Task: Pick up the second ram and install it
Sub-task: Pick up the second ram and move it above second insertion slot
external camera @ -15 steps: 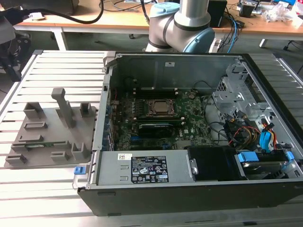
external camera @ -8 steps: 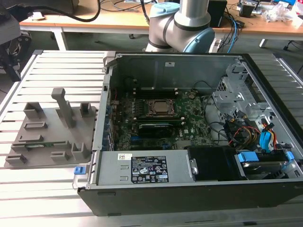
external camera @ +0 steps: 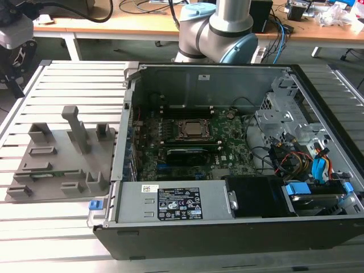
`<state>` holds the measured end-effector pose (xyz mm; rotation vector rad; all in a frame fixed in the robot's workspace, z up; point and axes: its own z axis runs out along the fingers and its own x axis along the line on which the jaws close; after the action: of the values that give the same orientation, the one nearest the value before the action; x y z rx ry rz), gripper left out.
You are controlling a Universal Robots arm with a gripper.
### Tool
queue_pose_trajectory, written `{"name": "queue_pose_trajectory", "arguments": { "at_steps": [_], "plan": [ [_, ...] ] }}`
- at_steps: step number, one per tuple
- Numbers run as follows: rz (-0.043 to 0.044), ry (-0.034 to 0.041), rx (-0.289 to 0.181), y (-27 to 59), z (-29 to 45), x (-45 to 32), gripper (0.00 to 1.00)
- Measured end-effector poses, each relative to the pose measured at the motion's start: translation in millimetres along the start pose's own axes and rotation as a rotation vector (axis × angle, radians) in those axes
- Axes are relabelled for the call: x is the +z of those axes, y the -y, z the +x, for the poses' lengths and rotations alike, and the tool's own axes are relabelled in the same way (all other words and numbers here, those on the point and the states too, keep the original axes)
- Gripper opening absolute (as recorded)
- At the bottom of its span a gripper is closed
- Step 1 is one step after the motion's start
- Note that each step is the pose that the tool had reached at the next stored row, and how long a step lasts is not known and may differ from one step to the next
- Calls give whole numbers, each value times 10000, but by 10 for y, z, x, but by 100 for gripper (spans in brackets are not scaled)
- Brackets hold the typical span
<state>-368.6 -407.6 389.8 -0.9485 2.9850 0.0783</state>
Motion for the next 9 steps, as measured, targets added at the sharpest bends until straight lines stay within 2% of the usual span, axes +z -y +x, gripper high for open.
{"name": "queue_pose_trajectory", "arguments": {
  "at_steps": [9],
  "plan": [
    [-44,-85,-1890,0,0,0,11]
  ]
}}
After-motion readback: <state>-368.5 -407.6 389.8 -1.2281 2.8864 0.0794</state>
